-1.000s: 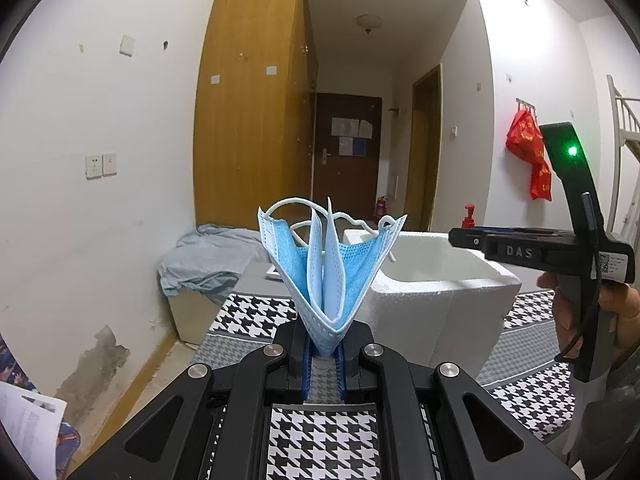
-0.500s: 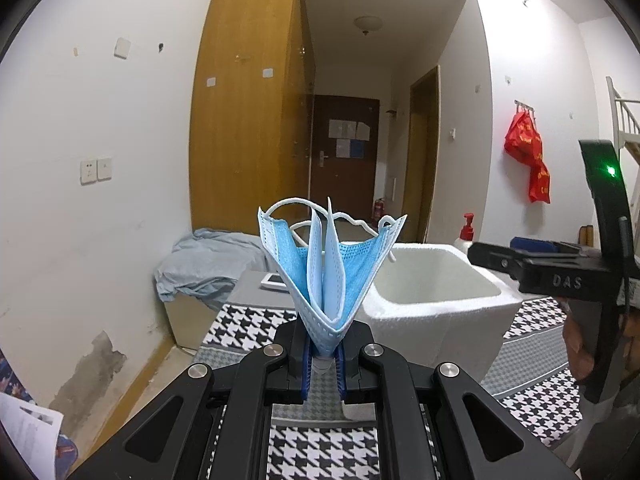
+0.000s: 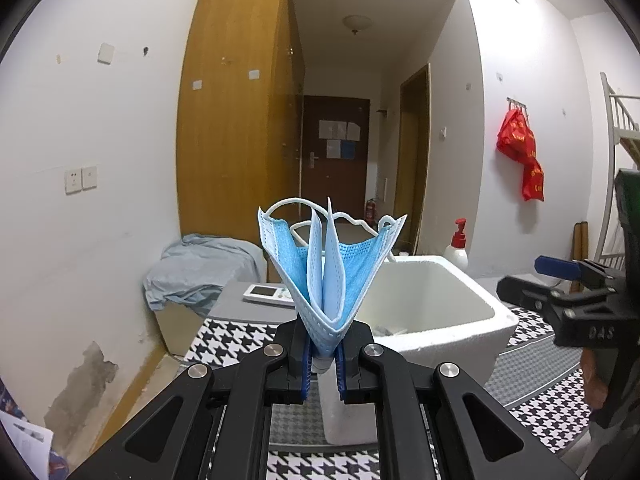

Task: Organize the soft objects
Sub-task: 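Lower the blue face mask into the foam box and open the left tool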

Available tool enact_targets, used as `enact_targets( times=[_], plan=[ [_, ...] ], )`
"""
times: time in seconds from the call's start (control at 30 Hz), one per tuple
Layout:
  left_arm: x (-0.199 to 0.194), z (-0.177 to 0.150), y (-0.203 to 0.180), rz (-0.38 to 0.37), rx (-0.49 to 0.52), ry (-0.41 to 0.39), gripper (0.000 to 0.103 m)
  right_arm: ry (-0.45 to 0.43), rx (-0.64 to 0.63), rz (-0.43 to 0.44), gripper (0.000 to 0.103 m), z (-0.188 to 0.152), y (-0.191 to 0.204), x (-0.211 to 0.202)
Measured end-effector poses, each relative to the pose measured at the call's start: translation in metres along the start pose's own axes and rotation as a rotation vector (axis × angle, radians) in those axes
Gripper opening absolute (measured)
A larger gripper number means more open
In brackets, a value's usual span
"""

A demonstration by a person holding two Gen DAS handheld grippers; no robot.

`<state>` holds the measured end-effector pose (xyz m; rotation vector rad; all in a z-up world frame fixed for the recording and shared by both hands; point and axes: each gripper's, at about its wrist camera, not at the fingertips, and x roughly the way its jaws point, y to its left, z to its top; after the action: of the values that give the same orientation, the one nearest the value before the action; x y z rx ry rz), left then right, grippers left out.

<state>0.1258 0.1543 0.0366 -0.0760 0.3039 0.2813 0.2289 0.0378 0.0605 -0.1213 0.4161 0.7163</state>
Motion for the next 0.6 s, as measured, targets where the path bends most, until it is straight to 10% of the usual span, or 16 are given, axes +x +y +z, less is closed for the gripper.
enact_targets(
  times=[0.6],
  plan=[
    [0.033,0.02,-0.032,-0.099,0.034,0.02,0.01,-0.029,-0.006,-0.067,0.103,-0.023,-0.024,-0.031]
  ],
)
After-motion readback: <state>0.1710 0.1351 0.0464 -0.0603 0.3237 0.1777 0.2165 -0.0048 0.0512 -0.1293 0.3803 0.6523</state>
